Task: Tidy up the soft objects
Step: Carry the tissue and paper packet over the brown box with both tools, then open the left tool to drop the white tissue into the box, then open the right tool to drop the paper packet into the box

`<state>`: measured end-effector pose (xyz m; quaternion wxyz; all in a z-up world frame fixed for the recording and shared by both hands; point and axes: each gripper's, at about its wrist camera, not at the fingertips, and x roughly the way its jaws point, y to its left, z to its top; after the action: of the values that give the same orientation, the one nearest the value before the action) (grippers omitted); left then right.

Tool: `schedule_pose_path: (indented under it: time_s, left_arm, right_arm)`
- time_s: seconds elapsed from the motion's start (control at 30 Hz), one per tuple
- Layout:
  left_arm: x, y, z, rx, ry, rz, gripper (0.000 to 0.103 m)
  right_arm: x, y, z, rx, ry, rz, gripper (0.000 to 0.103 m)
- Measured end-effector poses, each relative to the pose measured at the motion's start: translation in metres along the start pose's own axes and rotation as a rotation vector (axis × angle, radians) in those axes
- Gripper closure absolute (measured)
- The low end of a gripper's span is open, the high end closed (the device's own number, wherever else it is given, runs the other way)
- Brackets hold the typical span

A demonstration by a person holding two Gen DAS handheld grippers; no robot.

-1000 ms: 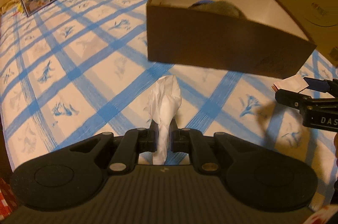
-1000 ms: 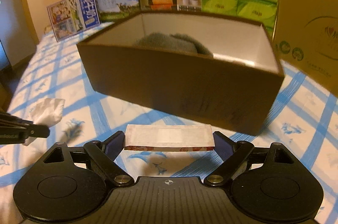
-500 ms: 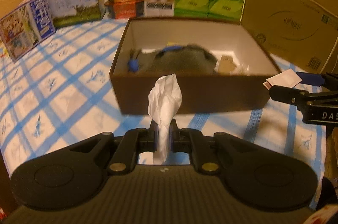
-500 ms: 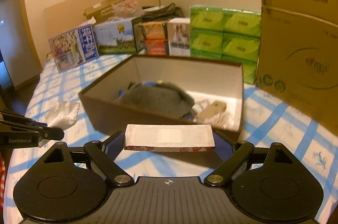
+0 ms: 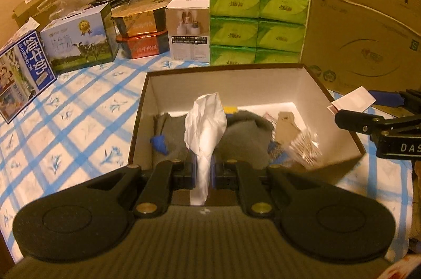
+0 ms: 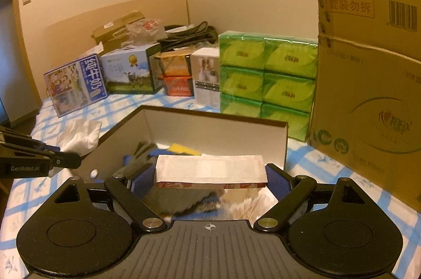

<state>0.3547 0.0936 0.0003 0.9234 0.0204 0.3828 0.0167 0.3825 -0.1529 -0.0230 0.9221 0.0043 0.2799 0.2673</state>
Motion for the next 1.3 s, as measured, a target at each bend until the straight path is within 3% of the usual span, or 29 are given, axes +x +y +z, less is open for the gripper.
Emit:
schedule_pose_path:
  time_s: [0.23,0.47,0.6,0.67,1.03,1.17,1.3]
  left_arm:
    - [0.037,0.004,0.029,0.021,0.009,0.015,0.093]
    - [0.074,0.012,0.046,0.011,0.020,0.024,0.085]
    - [0.088,0.017,0.053,-0.002,0.014,0.031,0.060]
    - [0.091,0.019,0.054,-0.006,0.009,0.027,0.054]
    - [0.089,0.022,0.048,-0.029,-0.010,0.005,0.041]
    - [0.078,0.026,0.046,-0.053,-0.028,-0.009,0.040]
    - [0.058,0.027,0.041,-0.074,-0.060,-0.018,0.033]
  right_arm:
    - [0.039,-0.017,0.020,0.001,0.012,-0.020,0.015]
    - [0.075,-0.027,0.031,0.014,0.029,-0.027,0.015]
    - [0.095,-0.028,0.036,0.025,0.033,-0.029,0.015]
    - [0.098,-0.029,0.037,0.032,0.030,-0.027,0.015]
    - [0.108,-0.025,0.042,0.040,0.020,-0.047,0.009]
    - [0.103,-0.022,0.044,0.037,0.016,-0.048,0.008]
    - [0.088,-0.018,0.042,0.041,0.005,-0.042,0.008]
